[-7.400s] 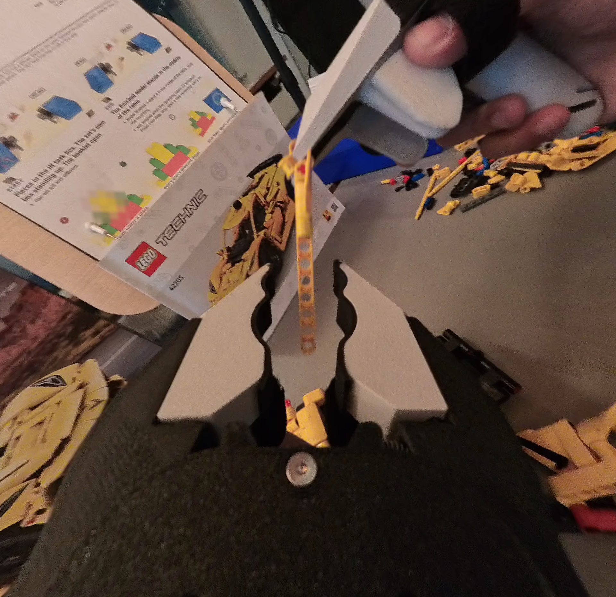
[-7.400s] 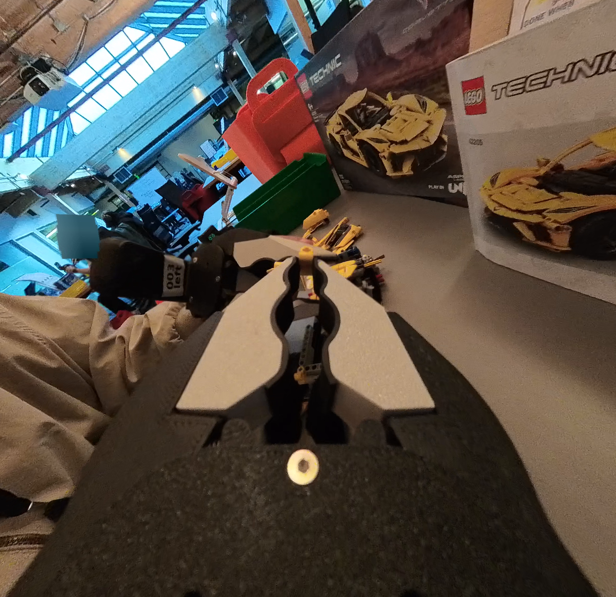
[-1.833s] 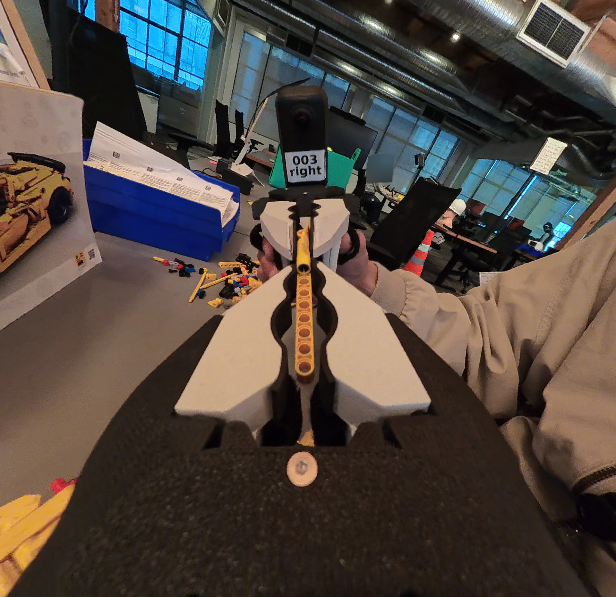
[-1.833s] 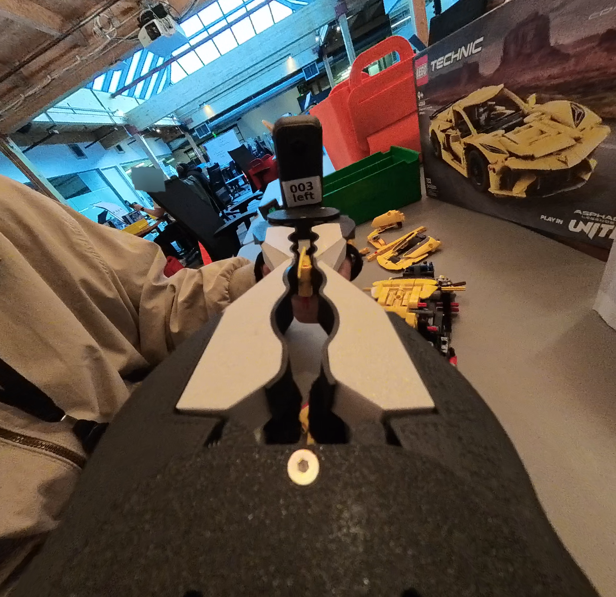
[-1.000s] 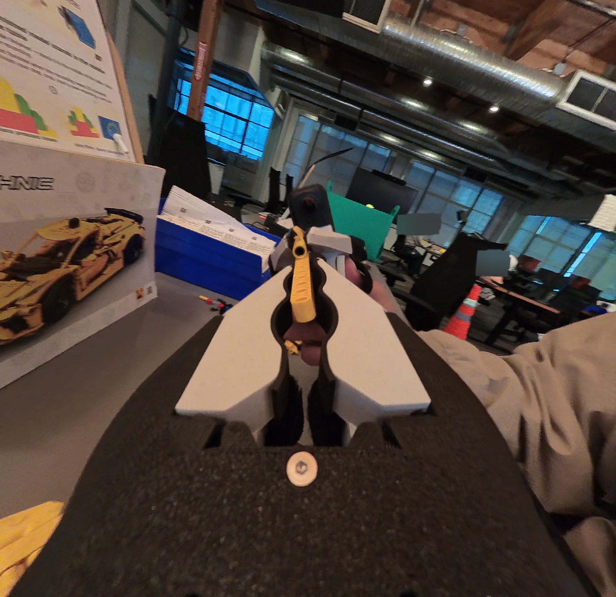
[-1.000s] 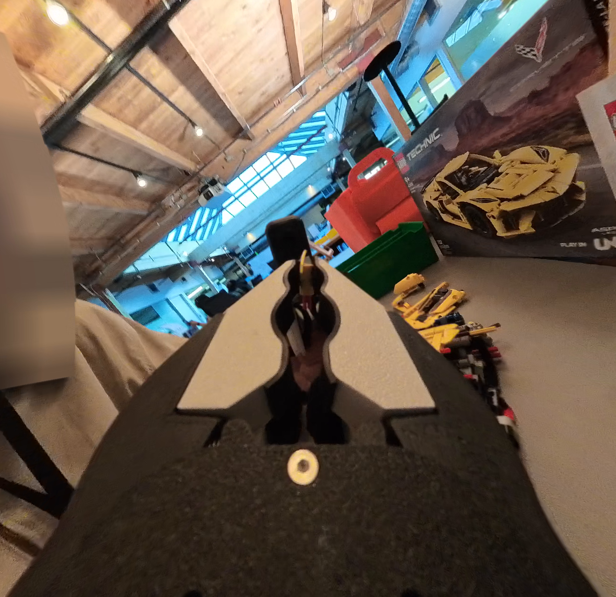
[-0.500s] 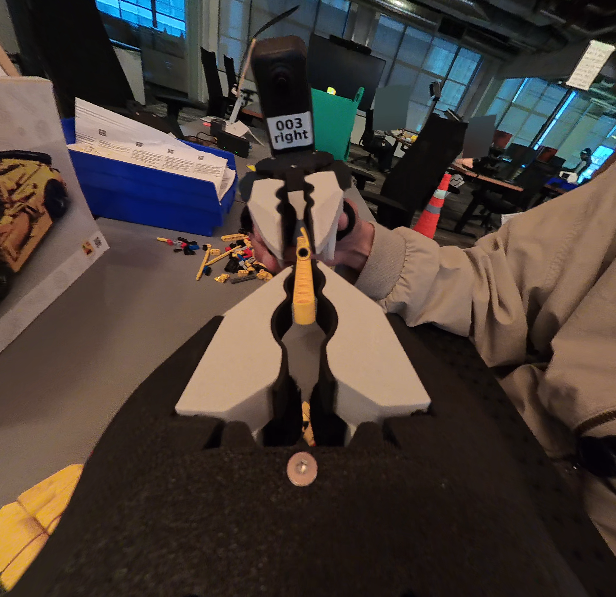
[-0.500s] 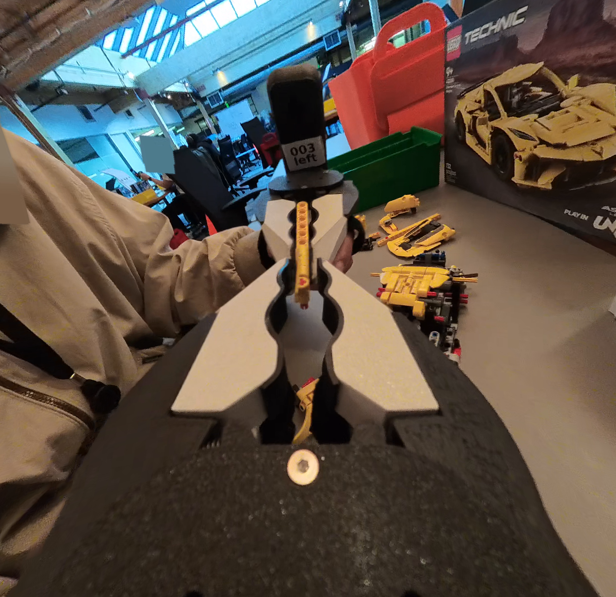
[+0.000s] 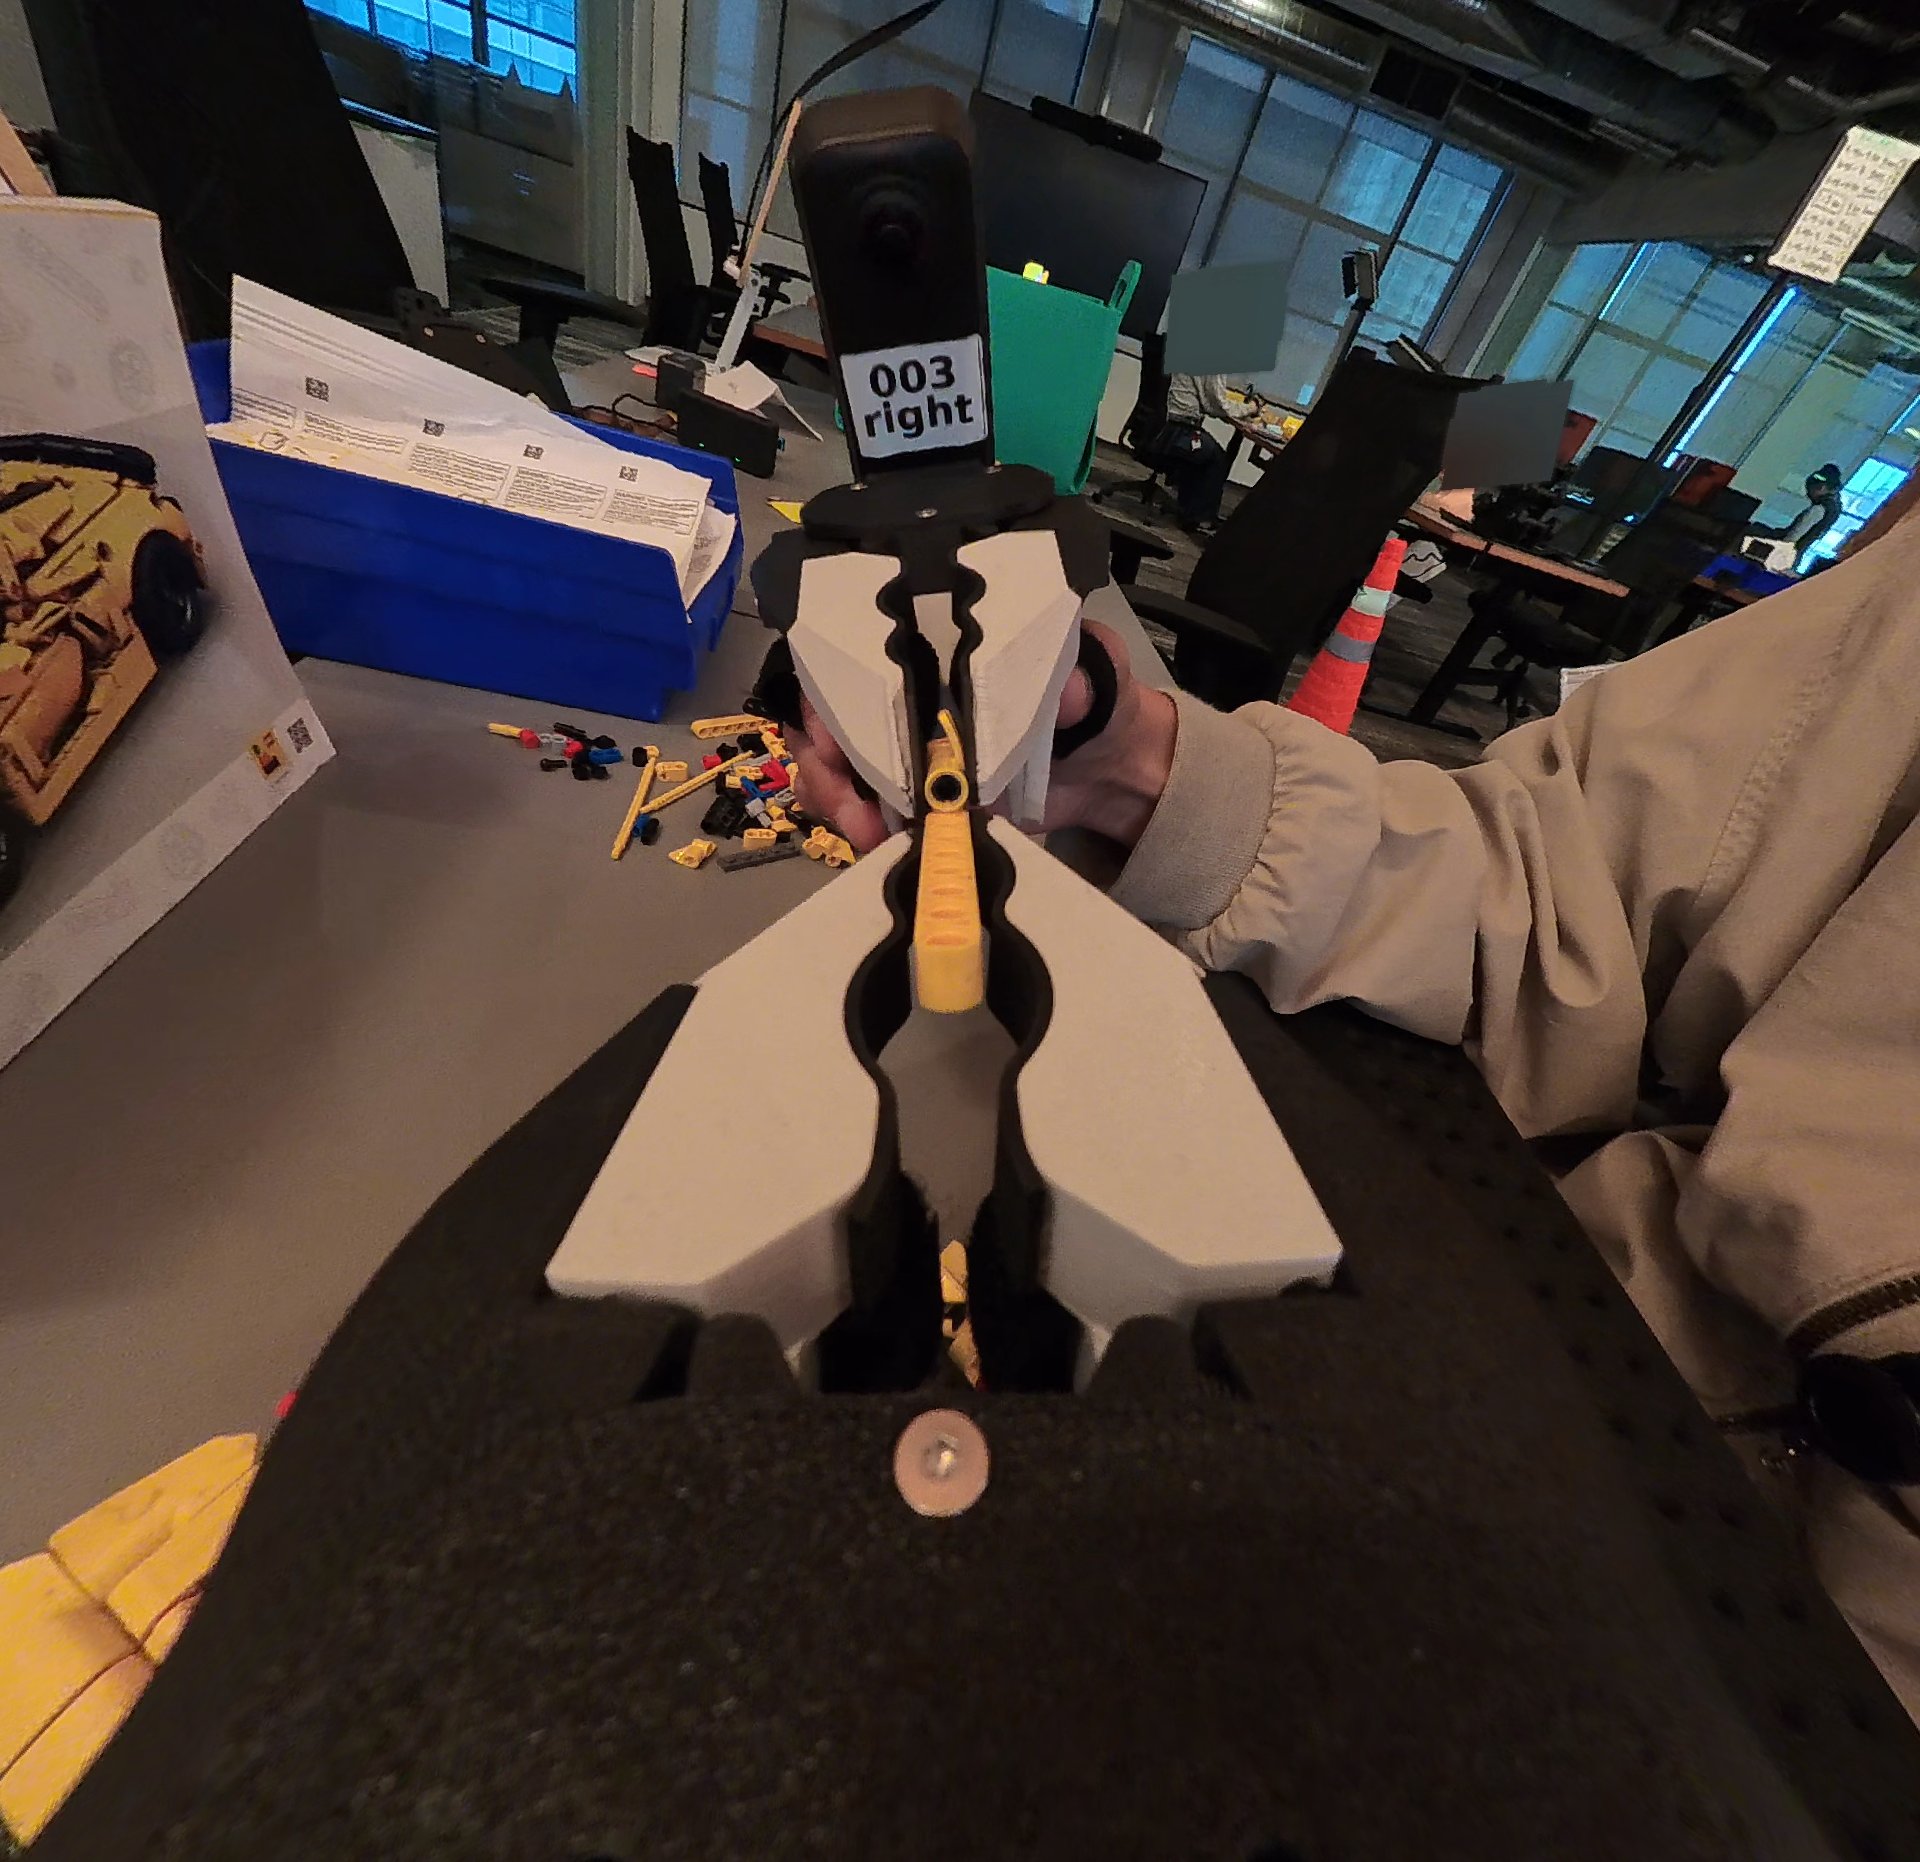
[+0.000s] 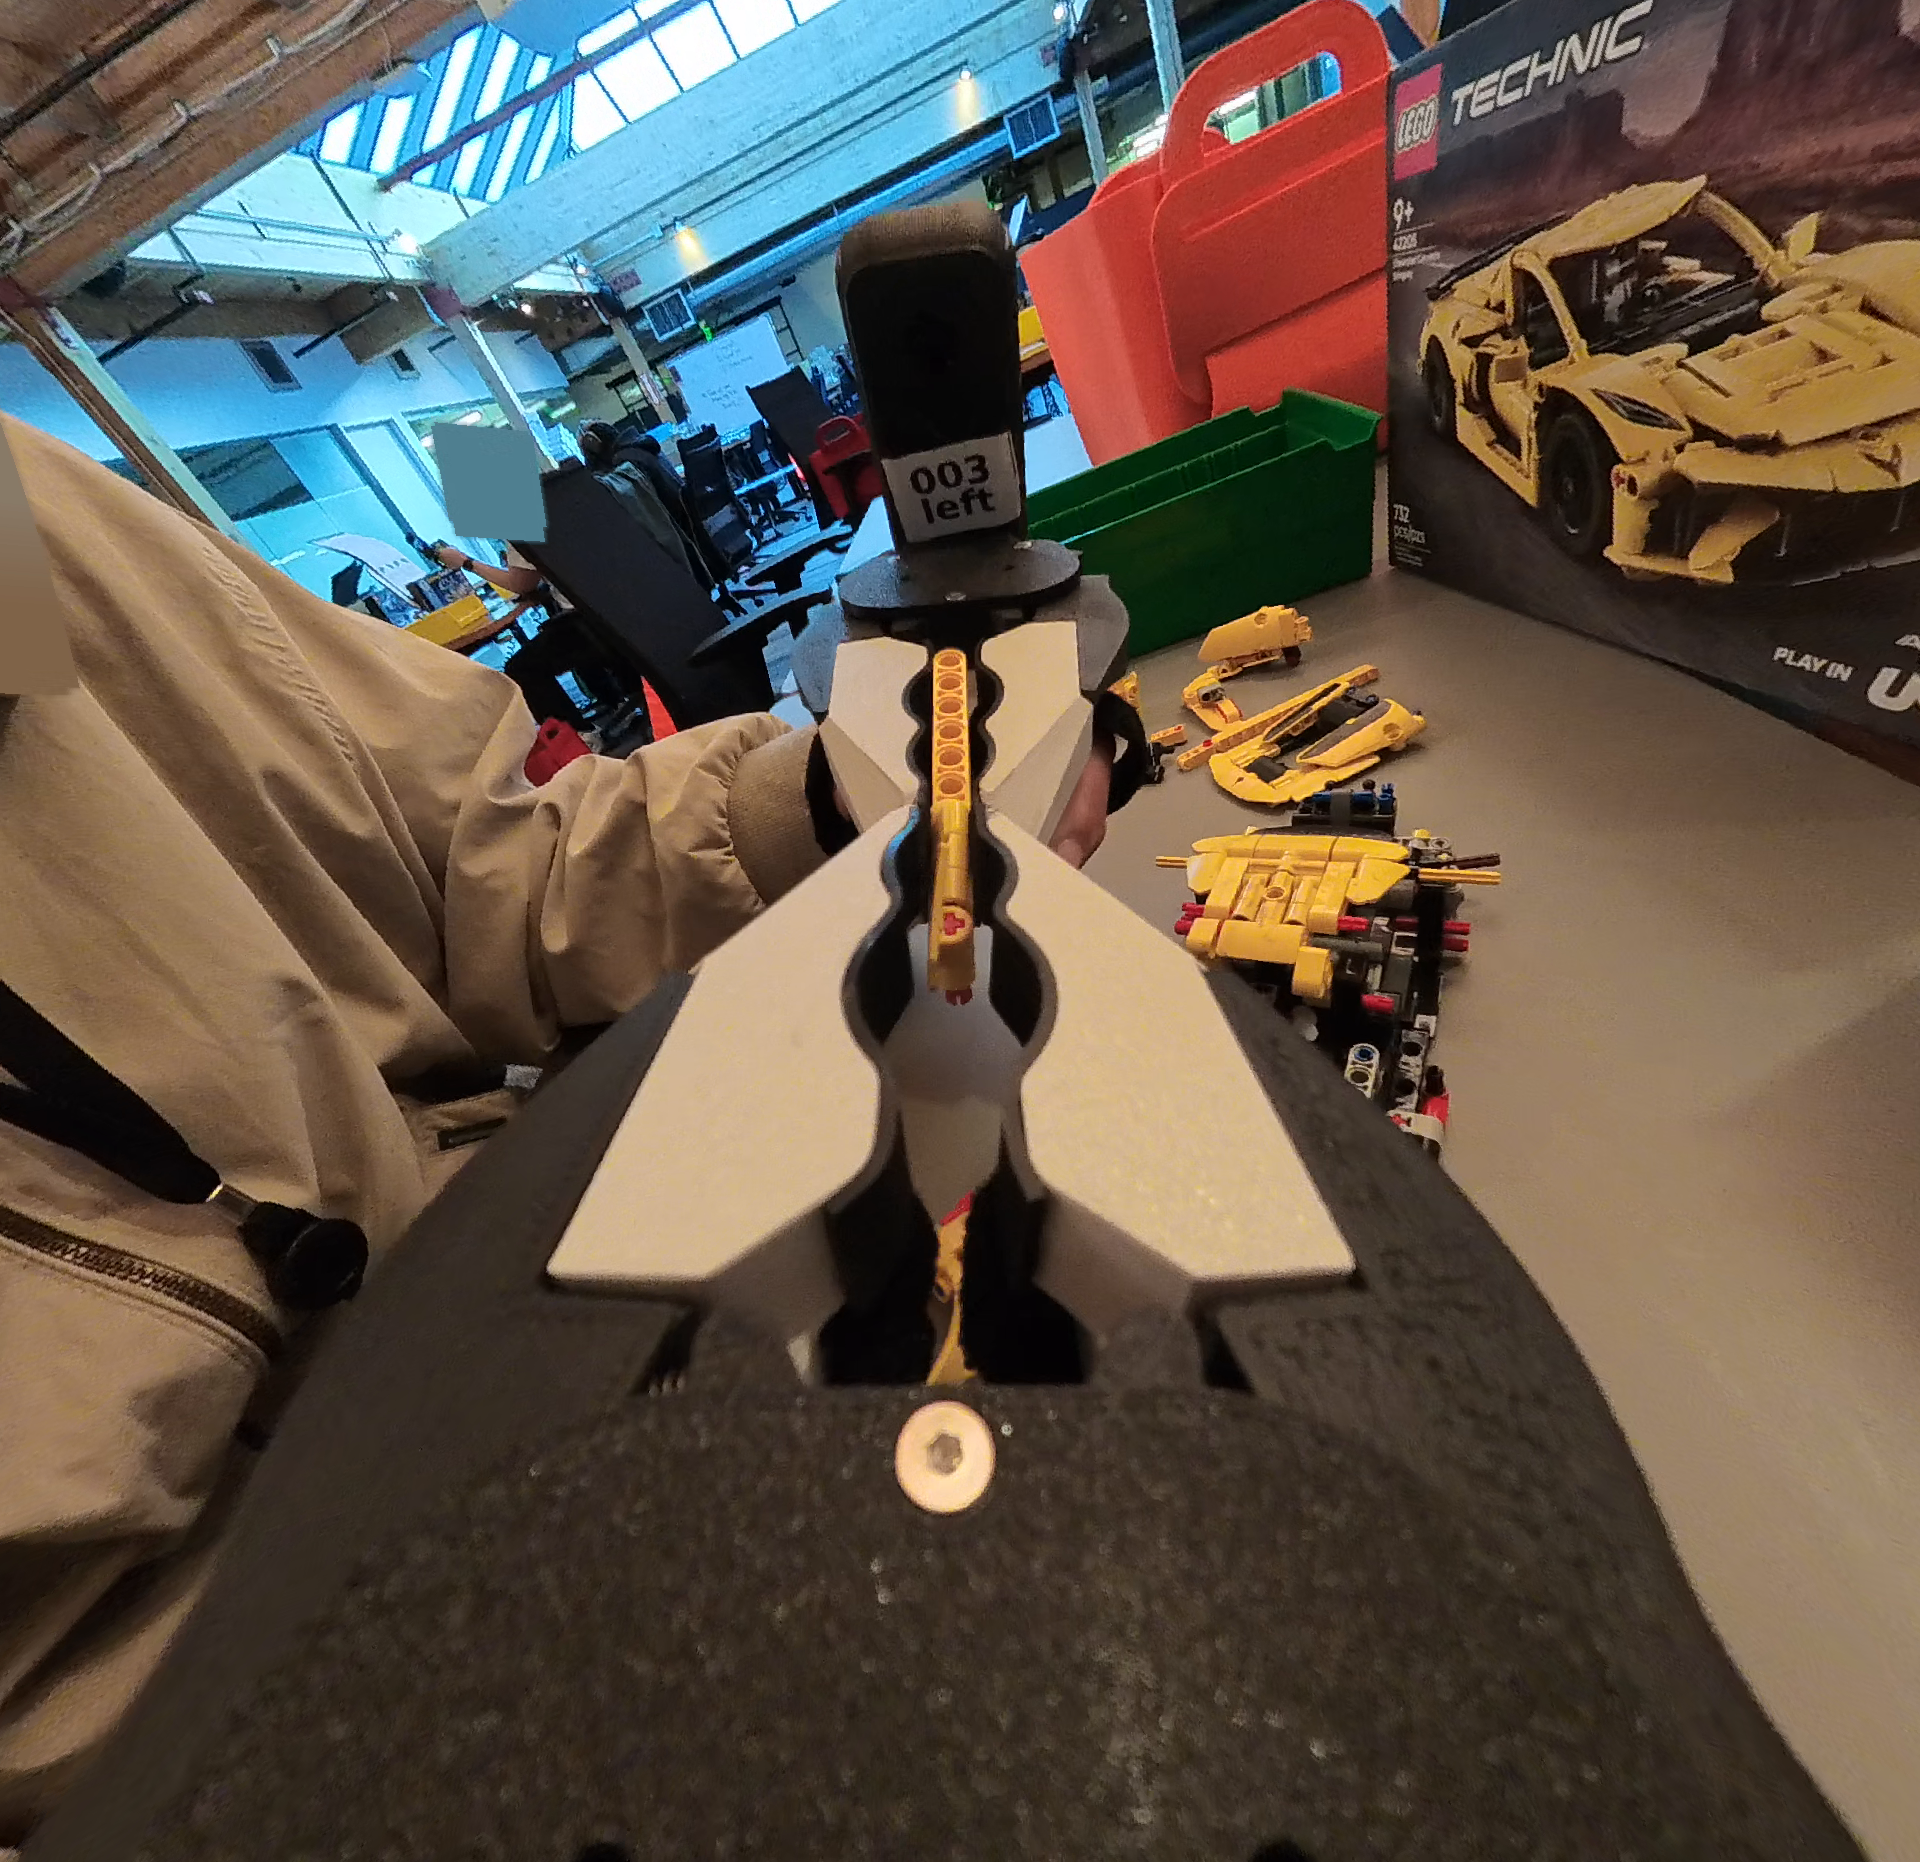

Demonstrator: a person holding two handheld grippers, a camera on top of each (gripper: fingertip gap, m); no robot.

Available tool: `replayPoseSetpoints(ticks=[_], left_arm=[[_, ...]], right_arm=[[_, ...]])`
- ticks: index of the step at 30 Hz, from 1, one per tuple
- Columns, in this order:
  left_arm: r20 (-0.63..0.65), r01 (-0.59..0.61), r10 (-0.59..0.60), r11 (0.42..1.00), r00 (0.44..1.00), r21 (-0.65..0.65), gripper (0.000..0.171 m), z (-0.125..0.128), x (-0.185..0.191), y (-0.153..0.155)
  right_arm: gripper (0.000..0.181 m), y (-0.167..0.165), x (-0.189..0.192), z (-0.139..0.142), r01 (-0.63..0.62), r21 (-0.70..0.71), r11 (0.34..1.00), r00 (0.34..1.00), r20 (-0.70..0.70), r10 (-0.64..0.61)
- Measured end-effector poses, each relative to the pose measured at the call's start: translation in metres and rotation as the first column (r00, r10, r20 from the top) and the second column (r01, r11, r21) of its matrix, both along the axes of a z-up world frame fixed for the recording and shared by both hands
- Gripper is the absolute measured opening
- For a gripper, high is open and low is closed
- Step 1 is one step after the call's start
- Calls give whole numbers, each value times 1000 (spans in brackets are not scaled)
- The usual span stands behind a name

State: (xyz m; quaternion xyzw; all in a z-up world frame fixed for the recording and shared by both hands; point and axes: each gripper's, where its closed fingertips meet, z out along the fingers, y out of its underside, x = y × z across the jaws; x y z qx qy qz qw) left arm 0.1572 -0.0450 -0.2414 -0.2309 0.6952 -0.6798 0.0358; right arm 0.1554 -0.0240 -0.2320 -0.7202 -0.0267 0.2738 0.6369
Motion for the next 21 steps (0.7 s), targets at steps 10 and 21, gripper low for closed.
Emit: replayPoseSetpoints(ticks=[10, 21], left_arm=[[50, -72, 75, 995, 996, -68, 6, 8, 11, 2], [62, -96, 104, 989, 993, -112, 5, 16, 15, 11]], right_arm=[[5, 3, 12, 10, 58, 29, 998, 998, -39, -57], [4, 12, 17, 19, 51, 127, 991, 964, -264, -16]])
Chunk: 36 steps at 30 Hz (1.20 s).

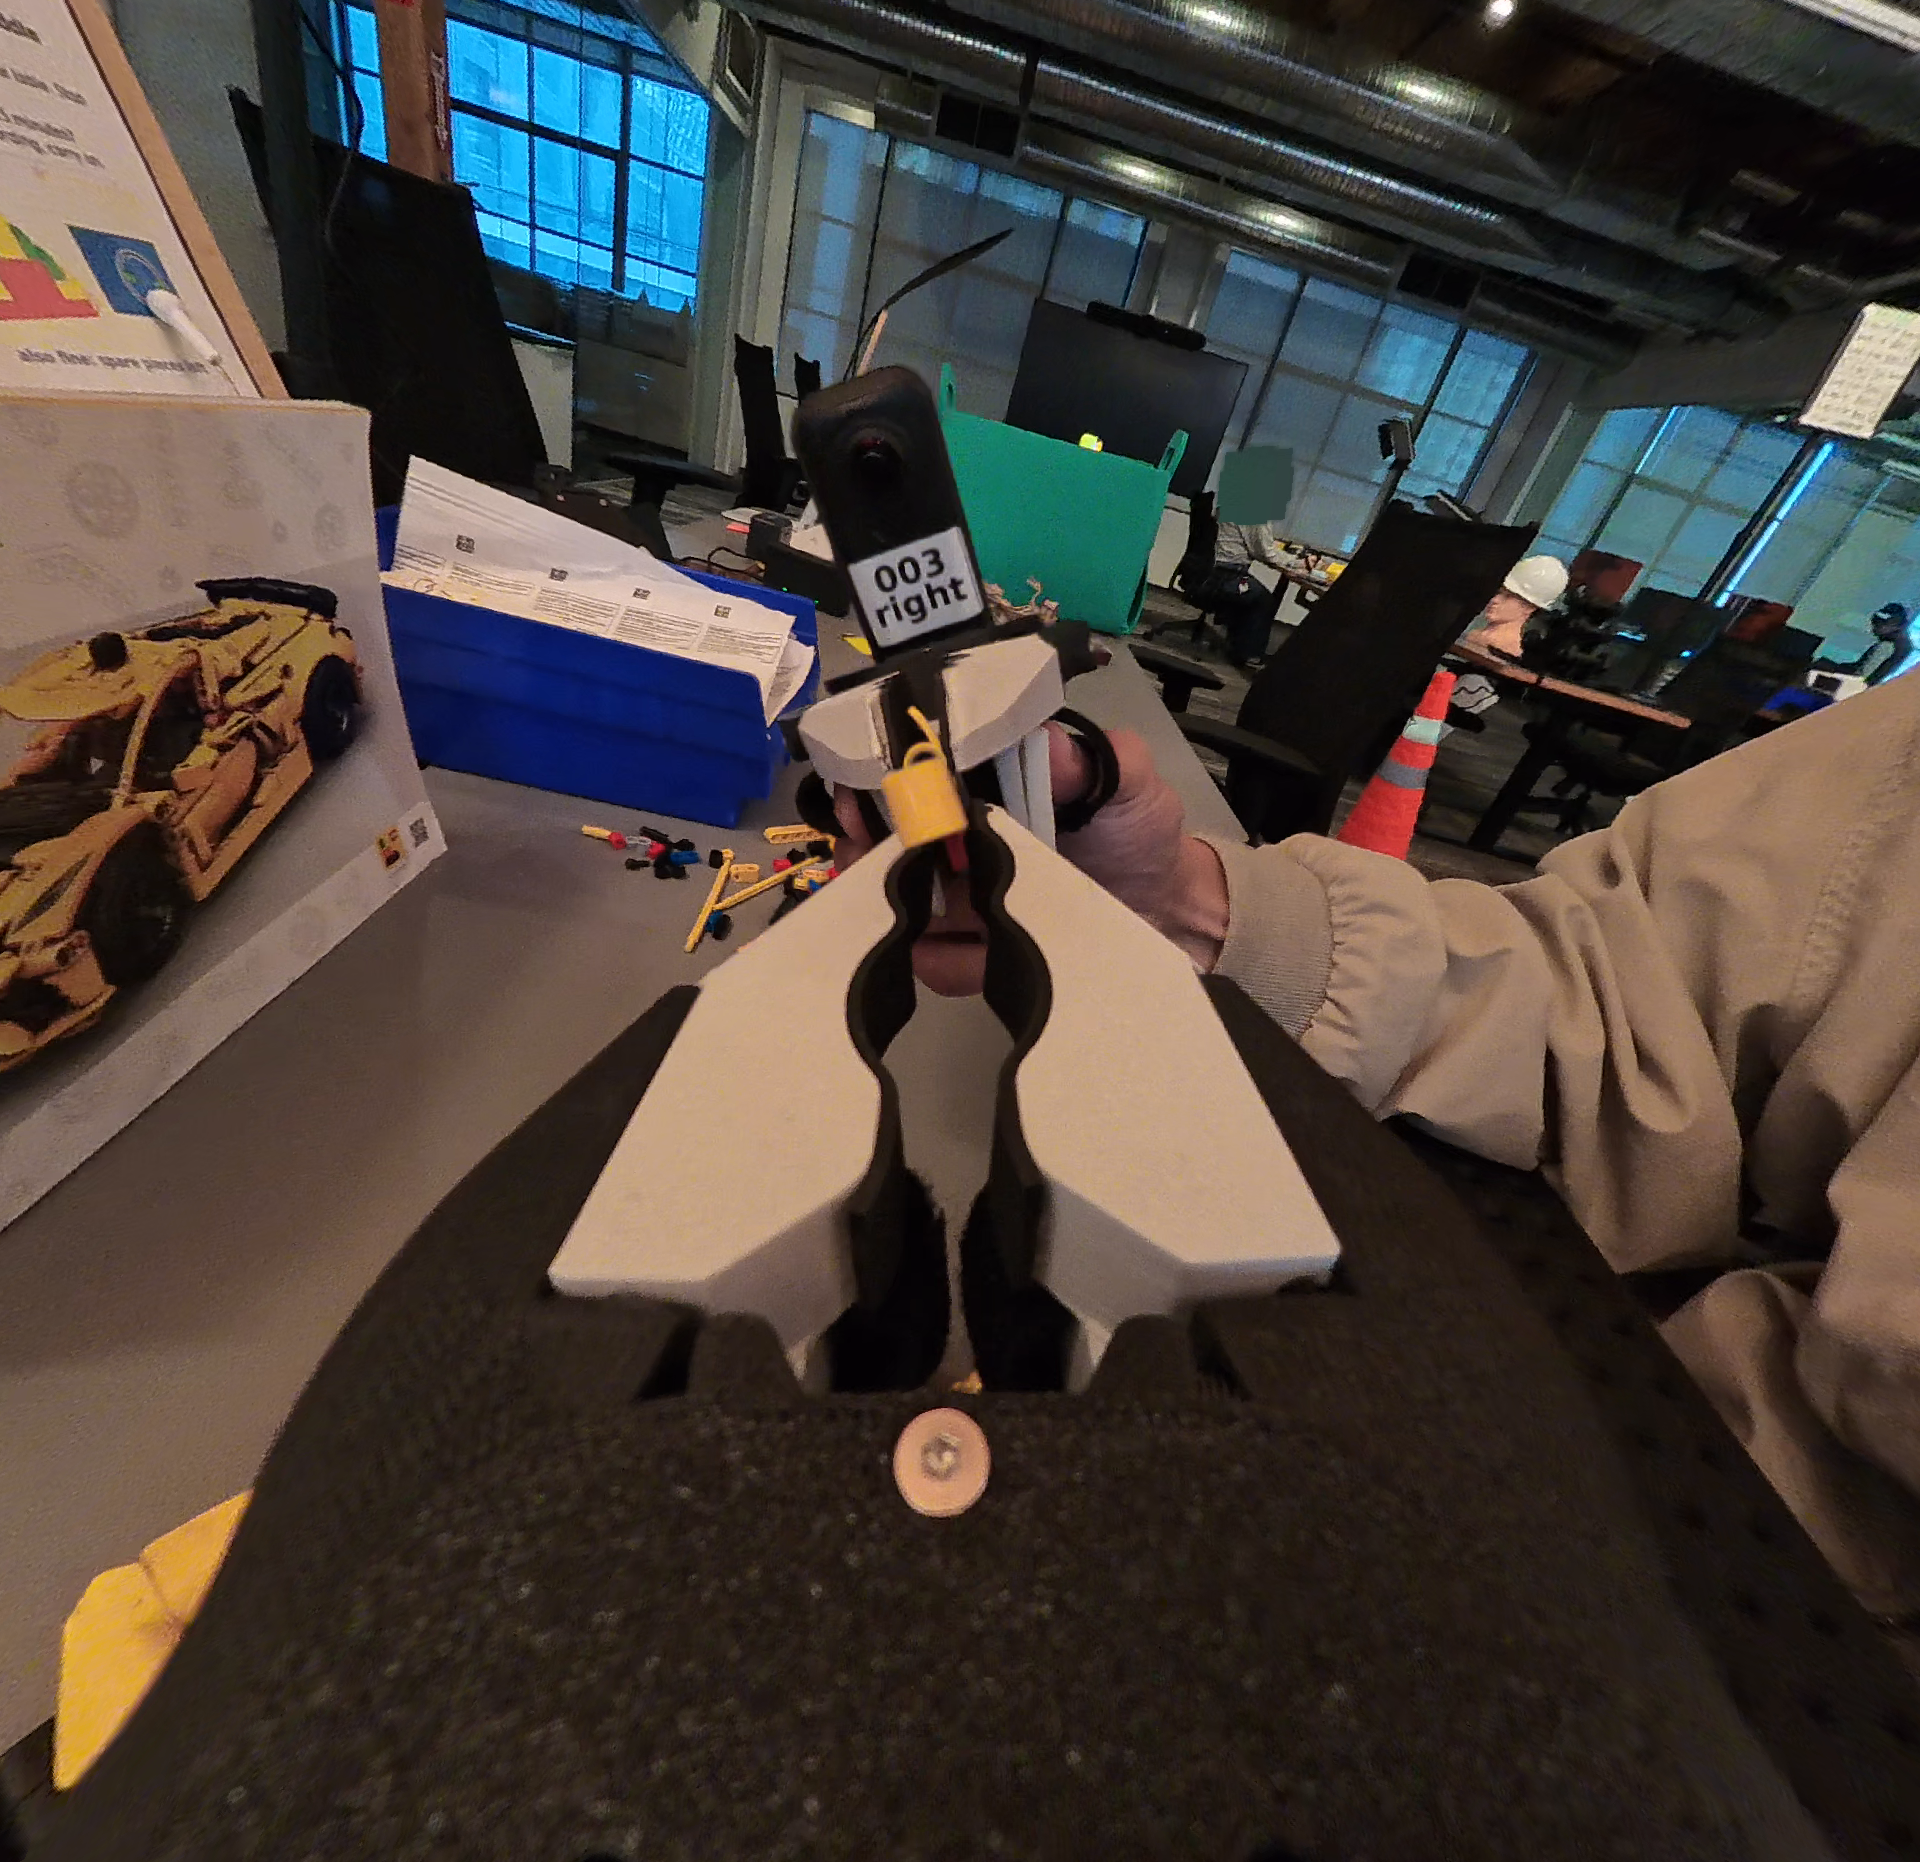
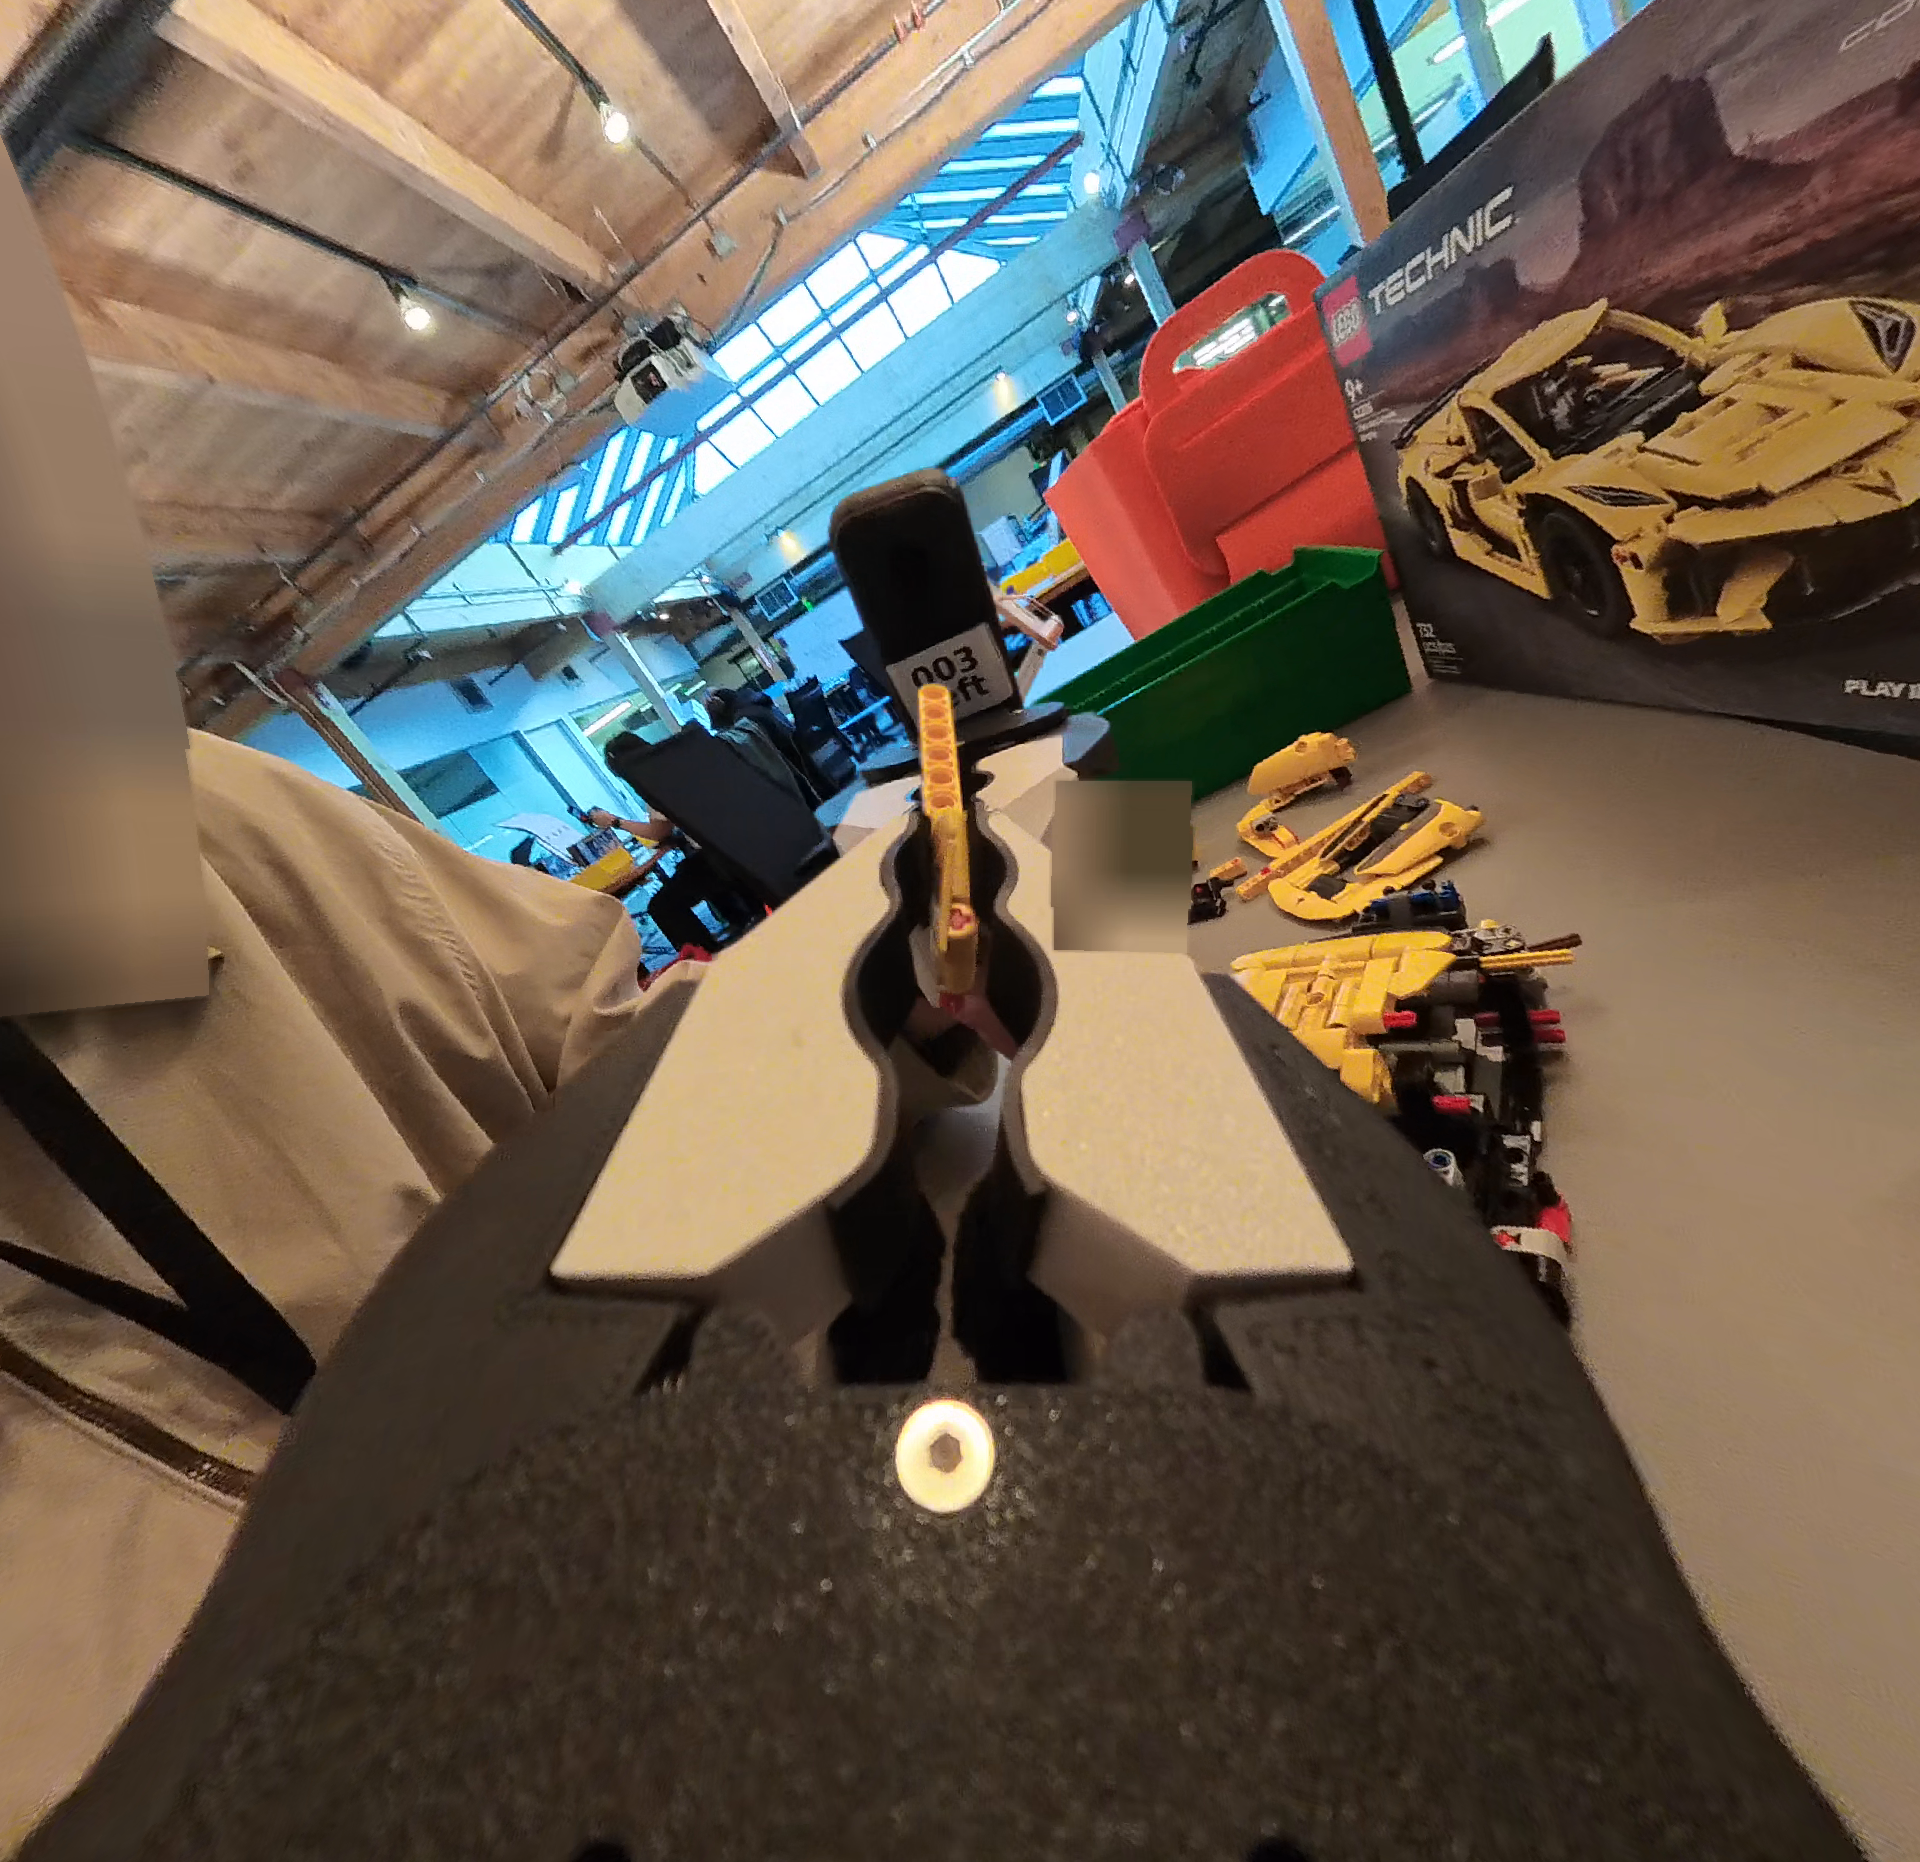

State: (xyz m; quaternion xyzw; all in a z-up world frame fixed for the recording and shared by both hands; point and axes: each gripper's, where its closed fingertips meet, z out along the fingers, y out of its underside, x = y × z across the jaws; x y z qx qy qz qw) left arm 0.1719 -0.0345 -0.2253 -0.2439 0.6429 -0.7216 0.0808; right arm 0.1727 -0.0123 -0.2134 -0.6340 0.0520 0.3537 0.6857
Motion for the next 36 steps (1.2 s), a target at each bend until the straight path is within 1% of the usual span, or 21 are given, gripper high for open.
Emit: replayPoseSetpoints(ticks=[1, 2, 3, 4, 5, 6, 7, 9, 11, 12, 14, 16, 19, 21, 23, 25, 28, 31, 32, 34, 36], left_arm=[[3, 6, -6, 1000, 1000, -3, 5, 1, -1, 1], [3, 27, -27, 1000, 1000, 3, 0, 0, -4, 3], [-12, 5, -4, 999, 1000, 45, 0, -10, -2, 6], [-11, -17, 18, 999, 1000, 51, 0, -12, 0, 10], [-3, -38, 38, 999, 999, -25, 0, 2, 3, 14], [10, -57, 58, 993, 998, -100, 0, 16, 6, 18], [11, -46, 48, 994, 999, -103, 0, 19, 5, 15], [1, -83, 84, 989, 996, -125, 0, 19, 10, 15], [-25, -94, 90, 978, 996, -189, 27, 22, 14, 15], [-23, -85, 82, 975, 996, -204, 31, 24, 13, 15], [-2, -91, 93, 968, 996, -235, 28, 31, 12, 18], [2, -91, 94, 968, 996, -233, 8, 31, 12, 19], [-4, -114, 119, 948, 993, -298, 7, 34, 13, 20], [-54, -176, 168, 942, 984, -287, 9, 28, 23, 23], [-132, -247, 217, 926, 967, -286, 11, 22, 35, 29], [-192, -311, 262, 904, 946, -293, 14, 17, 42, 33], [-229, -383, 330, 889, 916, -251, 12, 14, 45, 35], [-243, -411, 360, 887, 901, -212, 7, 13, 44, 36], [-229, -420, 379, 892, 897, -169, 7, 11, 44, 37], [-181, -435, 409, 891, 894, -133, 7, 10, 44, 38], [-180, -451, 427, 884, 886, -123, 6, 10, 45, 40]], right_arm=[[4, 0, 2, 2, 6, 16, 1000, 1000, -23, -6], [4, -8, 17, 17, 75, 116, 990, 991, -115, -62], [4, -27, 39, 32, 124, 198, 972, 976, -199, -84], [4, -39, 51, 31, 157, 178, 971, 978, -163, -128], [4, -44, 56, 27, 203, 136, 970, 977, -88, -192], [4, -48, 56, 31, 225, 151, 963, 974, -76, -216], [4, -45, 52, 32, 225, 151, 963, 974, -75, -216], [5, -26, 36, 20, 218, 73, 973, 975, 31, -220], [5, -12, 19, 12, 164, 27, 986, 983, 79, -165], [5, -8, 15, 12, 158, 24, 987, 984, 78, -160], [5, -3, 8, 12, 126, 31, 991, 990, 55, -128], [5, 0, 6, 10, 129, 26, 991, 990, 45, -130], [5, 4, 5, 9, 121, 24, 992, 992, 25, -122], [5, 5, 13, 3, 204, 0, 979, 975, 87, -204], [5, 7, 22, -2, 361, -12, 933, 897, 277, -344], [5, 8, 27, -4, 486, 2, 874, 776, 459, -432], [5, 8, 31, -4, 595, 80, 800, 588, 635, -501], [6, 12, 32, -11, 654, 151, 741, 413, 749, -517], [6, 13, 33, -15, 677, 152, 720, 376, 770, -516], [6, 15, 33, -17, 713, 123, 691, 363, 777, -513], [6, 17, 34, -18, 725, 103, 681, 368, 777, -510]])
